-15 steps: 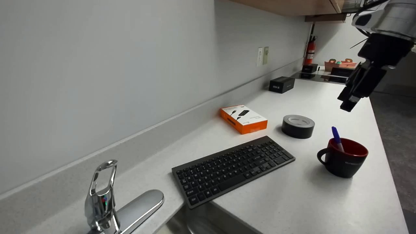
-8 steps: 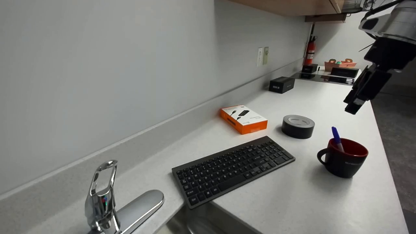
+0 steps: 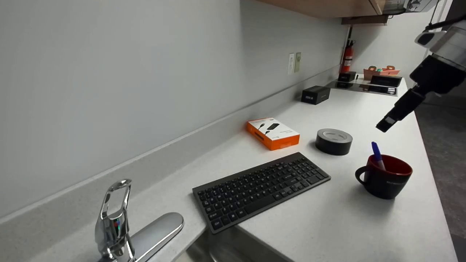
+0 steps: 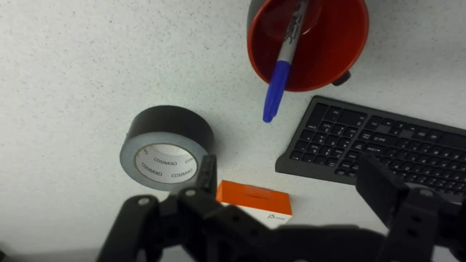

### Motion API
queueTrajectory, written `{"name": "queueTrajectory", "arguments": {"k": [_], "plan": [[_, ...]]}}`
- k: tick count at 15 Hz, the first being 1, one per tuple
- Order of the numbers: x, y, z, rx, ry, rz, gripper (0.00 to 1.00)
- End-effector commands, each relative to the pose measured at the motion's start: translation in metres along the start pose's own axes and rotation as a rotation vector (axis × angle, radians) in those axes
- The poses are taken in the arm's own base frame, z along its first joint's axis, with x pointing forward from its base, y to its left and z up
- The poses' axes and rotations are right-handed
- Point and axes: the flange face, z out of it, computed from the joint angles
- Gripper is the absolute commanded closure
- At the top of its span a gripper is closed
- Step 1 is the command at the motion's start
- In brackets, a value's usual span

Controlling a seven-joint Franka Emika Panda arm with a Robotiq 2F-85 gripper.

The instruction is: Put the marker in the mug on the counter

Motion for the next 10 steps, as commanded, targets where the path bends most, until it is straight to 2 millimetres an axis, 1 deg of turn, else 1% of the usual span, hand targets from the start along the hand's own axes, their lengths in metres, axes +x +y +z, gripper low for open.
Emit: {"name": "queueTrajectory", "arguments": {"k": [1,2,3,4,5,10], "plan": [[-0.029,-0.007,0.022,-0.038,0.014,0.070,0.00],[-0.034,-0.010,0.027,-0.032,0.011,0.091,0.00],[-0.019,-0.008,0.031,-0.023,0.012,0.109,0.00],[-0.020,-0.011,0.034,-0.023,0.025,0.124,0.00],[-0.025,-0.006,0.027,-0.015,-0.003,0.084,0.00],[-0.023,-0.007,0.035,-0.028,-0.006,0.099,0.00]]}}
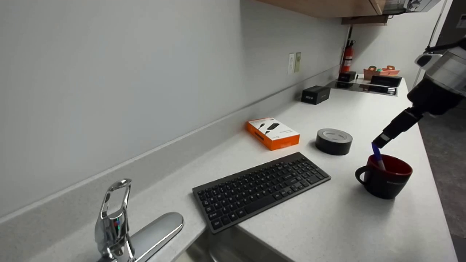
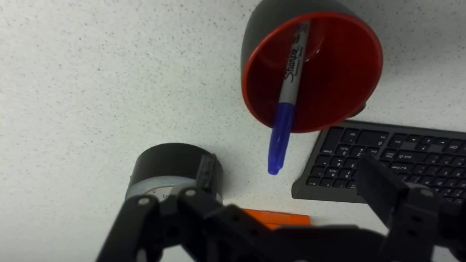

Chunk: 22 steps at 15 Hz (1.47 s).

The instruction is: Put the marker in the mug on the counter

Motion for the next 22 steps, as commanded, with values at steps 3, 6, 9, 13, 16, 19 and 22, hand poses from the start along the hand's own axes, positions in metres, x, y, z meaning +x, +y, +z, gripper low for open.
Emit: {"name": "queueTrajectory", "arguments": {"k": [3,6,9,13,16,19,22], "plan": [[0.002,0.001,0.004,-0.019,0.012,-0.002,0.00],[0.002,0.002,0.009,-0.028,0.008,-0.008,0.00],[0.002,0.003,0.017,-0.041,0.008,-0.007,0.03],[0.002,0.006,0.023,-0.050,0.017,-0.005,0.43],[0.003,0.008,0.023,-0.054,0.022,-0.004,0.66],[0.004,0.009,0.020,-0.052,0.024,-0.003,0.88],[0.008,0.009,0.016,-0.052,0.031,-0.003,1.00]]}}
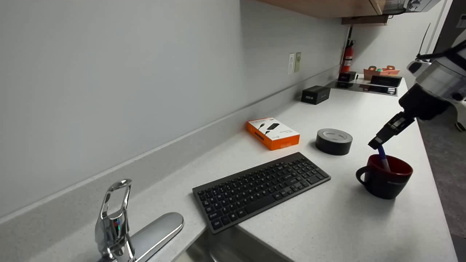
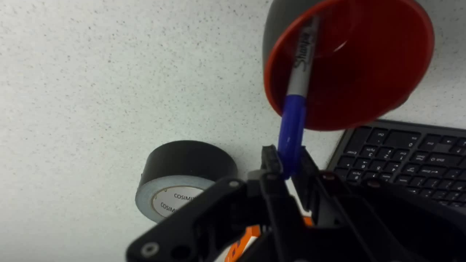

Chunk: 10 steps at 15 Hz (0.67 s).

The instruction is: Put the marker in the mug on the counter

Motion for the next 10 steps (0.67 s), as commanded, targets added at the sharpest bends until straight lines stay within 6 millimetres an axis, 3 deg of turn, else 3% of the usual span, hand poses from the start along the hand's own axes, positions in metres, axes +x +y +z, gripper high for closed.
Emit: {"name": "queueTrajectory", "arguments": {"k": [1,5,10], "plan": [[0.001,0.002,-0.006,-0.010,0.018,-0.003,0.97],[0.006,-0.003,-0.025,0.010,0.050,-0.019,0.97],[0.016,-0.018,-0.070,0.043,0.141,-0.045,0.97]]}}
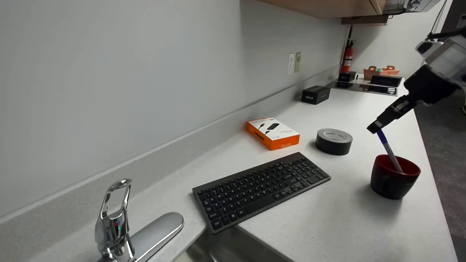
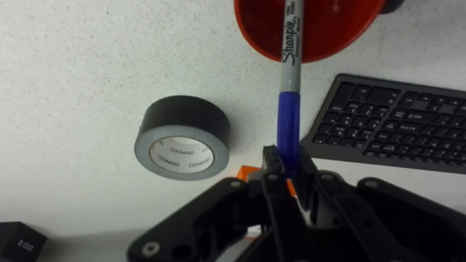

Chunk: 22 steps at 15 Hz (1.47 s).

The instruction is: Put the marker in the mug on the counter

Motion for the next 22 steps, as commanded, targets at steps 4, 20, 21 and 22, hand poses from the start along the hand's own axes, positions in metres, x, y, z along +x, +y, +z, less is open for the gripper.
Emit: {"name": "queueTrajectory", "arguments": {"k": [4,20,21,22], "plan": [[0.016,-0.048,-0.061,0.137,0.046,-0.103,0.97],[-0.018,-0.122,0.113,0.238,-0.481,-0.388,0.97],[-0.016,-0.122,0.121,0.228,-0.489,-0.388,0.97],[-0.012,-0.123,0.127,0.215,-0.492,-0.391,0.97]]}}
